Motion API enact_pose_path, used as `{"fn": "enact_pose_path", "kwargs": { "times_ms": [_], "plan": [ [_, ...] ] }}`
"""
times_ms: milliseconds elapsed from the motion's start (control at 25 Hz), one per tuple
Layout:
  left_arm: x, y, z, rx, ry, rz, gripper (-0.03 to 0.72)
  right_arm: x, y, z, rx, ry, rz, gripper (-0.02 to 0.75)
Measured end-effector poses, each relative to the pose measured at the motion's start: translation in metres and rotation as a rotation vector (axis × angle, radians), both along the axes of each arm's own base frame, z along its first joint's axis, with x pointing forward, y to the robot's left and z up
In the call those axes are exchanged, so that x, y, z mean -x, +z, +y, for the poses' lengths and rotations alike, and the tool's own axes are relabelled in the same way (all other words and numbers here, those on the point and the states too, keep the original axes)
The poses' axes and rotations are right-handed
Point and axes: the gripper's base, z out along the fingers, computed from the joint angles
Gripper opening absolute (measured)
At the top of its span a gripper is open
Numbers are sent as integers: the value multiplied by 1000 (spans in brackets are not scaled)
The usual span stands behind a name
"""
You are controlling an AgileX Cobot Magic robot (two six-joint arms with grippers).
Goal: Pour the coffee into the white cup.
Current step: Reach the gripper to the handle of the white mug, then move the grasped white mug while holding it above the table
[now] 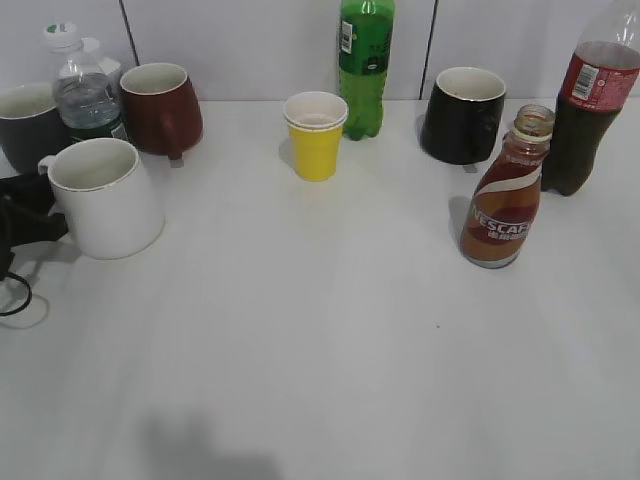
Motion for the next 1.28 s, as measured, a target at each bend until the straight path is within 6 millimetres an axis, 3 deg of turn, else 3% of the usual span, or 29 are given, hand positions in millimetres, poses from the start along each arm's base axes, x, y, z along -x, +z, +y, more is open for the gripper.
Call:
{"fn": "enact_pose_path", "kwargs": {
  "times_ms": [200, 600, 960, 1280],
  "plan": [
    [6, 4, -1, -11, -7, 12, 54, 0, 0, 0, 0, 0, 0, 588],
    [9, 34, -3, 39, -23, -33, 54, 0, 0, 0, 0, 0, 0, 588],
    [17, 55, -15, 77, -154, -59, 54, 0, 0, 0, 0, 0, 0, 588],
    [24, 59, -44, 82, -293, -58, 54, 0, 0, 0, 0, 0, 0, 588]
  ]
}}
